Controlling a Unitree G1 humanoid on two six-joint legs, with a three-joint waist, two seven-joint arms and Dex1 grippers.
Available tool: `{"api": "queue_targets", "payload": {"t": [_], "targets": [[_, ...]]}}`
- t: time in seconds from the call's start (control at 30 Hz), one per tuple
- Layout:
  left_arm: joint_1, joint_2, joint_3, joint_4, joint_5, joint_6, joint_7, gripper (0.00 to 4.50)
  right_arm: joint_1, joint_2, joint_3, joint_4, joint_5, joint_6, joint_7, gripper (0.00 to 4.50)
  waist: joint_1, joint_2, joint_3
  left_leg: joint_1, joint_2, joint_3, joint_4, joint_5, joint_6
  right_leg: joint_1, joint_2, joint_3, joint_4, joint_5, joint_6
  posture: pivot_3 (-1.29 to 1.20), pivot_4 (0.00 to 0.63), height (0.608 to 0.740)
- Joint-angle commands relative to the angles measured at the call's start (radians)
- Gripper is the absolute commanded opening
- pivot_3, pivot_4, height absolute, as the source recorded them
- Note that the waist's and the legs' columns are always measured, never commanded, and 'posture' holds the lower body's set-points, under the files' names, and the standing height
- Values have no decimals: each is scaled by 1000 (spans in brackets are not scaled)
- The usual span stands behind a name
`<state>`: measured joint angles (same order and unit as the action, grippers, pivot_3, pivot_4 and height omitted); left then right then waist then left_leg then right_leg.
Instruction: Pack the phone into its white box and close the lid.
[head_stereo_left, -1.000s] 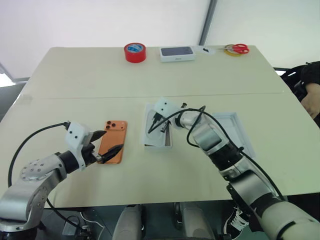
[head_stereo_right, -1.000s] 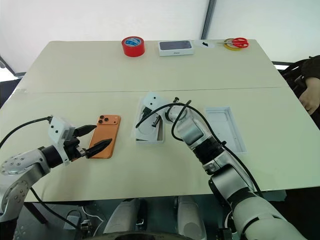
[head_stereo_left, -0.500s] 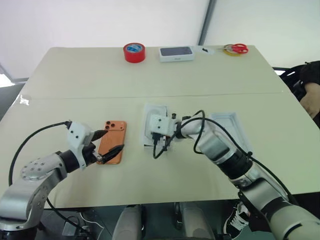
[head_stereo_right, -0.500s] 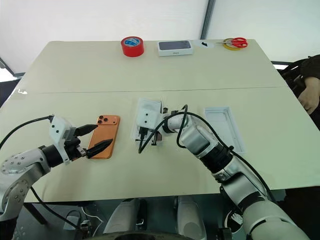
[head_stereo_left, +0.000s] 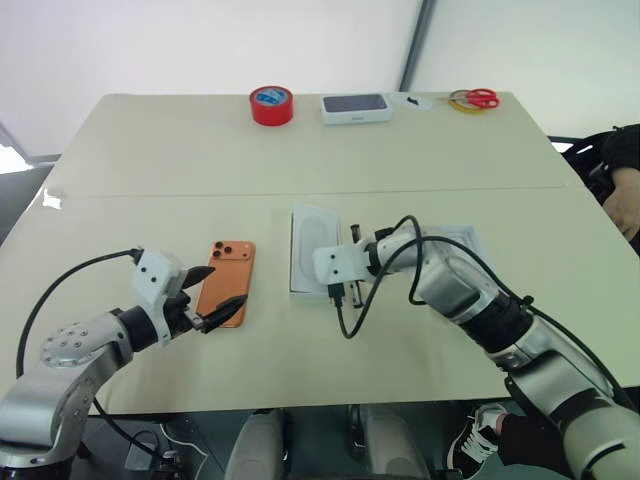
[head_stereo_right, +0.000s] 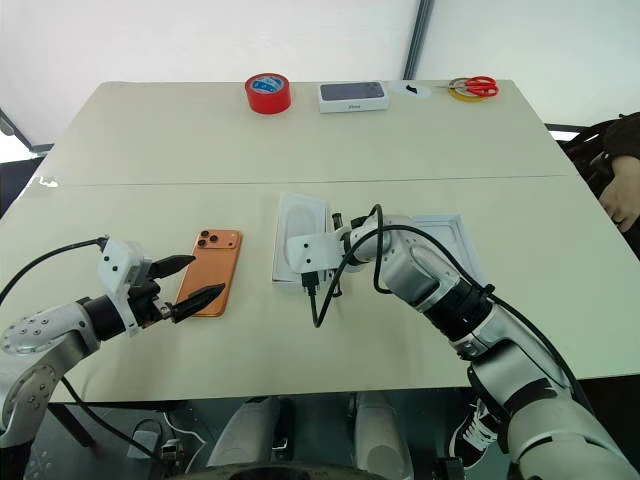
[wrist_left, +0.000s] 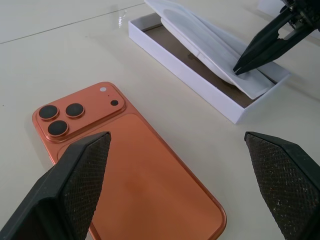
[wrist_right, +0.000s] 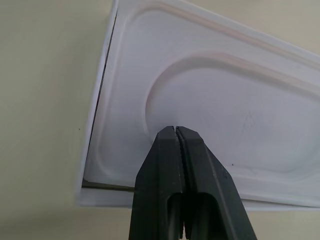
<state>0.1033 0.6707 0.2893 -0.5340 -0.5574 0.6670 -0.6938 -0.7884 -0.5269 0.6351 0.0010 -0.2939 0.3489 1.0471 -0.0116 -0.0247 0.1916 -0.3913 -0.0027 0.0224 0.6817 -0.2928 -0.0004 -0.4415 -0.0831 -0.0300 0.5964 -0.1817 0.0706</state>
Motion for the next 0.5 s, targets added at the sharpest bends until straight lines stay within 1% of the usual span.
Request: {"api": "queue_targets", "payload": {"t": [0.03, 0.17, 0.37, 0.5], "targets": [[-9, 18, 20, -27, -8, -22, -4, 4500, -15, -1, -37, -34, -14, -9, -1, 63, 0, 0, 0, 0, 0, 0, 0, 0, 0, 0, 0, 0, 0, 0, 0, 0, 150, 732], [-22, 25, 14, -14, -6, -22, -7, 4500, -20, 14, -75, -45, 3, -10, -16, 63, 0, 0, 0, 0, 0, 0, 0, 0, 0, 0, 0, 0, 0, 0, 0, 0, 150, 732], [-34, 30, 7, -7, -6, -22, -11, 4500, -23, 66, -141, -73, 65, 54, -18, 63, -1, 0, 0, 0, 0, 0, 0, 0, 0, 0, 0, 0, 0, 0, 0, 0, 150, 732], [-38, 29, 3, -6, -5, -23, -13, 4500, -40, 141, -176, -15, 69, 128, -93, 63, -2, 0, 0, 0, 0, 0, 0, 0, 0, 0, 0, 0, 0, 0, 0, 0, 150, 732]]}}
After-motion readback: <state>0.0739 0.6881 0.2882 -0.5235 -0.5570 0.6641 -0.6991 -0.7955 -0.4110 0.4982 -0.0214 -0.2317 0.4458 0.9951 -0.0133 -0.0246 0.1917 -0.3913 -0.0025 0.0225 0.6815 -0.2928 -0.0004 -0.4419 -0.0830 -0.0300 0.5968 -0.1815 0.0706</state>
